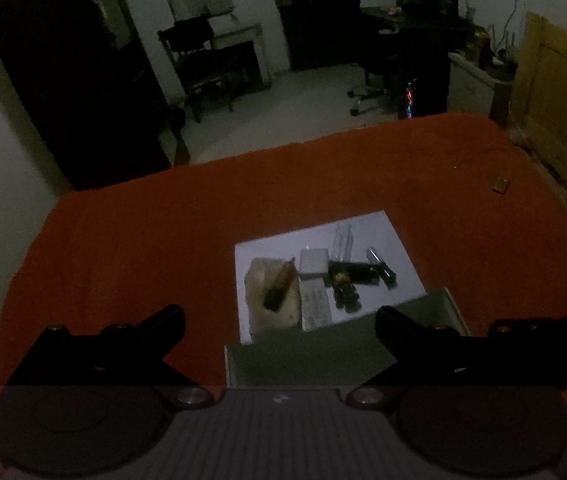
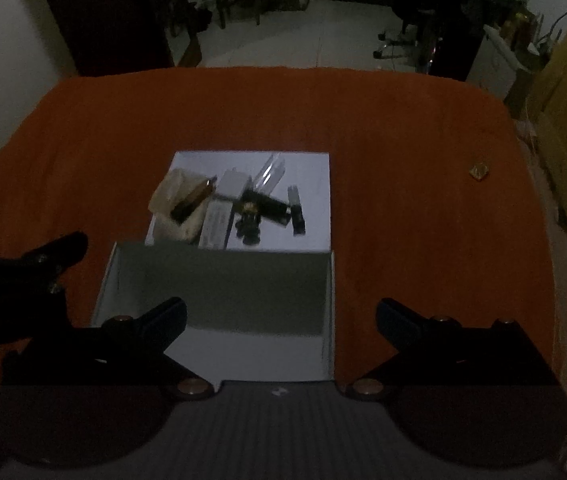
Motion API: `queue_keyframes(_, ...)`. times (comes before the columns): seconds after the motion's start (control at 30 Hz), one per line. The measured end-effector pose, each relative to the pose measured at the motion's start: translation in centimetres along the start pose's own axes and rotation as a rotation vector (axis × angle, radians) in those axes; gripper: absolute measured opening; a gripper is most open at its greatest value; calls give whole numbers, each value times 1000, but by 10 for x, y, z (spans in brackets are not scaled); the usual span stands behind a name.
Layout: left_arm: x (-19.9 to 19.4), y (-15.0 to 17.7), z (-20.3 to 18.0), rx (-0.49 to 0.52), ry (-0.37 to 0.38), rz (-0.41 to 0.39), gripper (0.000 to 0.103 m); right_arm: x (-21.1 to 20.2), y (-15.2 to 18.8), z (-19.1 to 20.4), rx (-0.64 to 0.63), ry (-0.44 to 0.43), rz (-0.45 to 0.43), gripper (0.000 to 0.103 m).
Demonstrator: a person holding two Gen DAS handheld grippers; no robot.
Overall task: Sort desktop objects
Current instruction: 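Move both tools past the white box toward the paper of objects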
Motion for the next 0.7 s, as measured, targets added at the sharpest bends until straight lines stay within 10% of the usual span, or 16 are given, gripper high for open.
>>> queue_keyframes(0.7, 124, -107, -4, 85, 65, 39, 102, 74, -142, -42, 29, 56, 47, 103)
Point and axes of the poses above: each gripper's, at about its wrist camera, not at the fingertips, and x roughly the way its jaws point, z to its left, y to its underside, the point moved 10 cm from there along x, roughly the way its jaws point, and after that the axes turned 15 degrees about z, right-handed, at the moved point
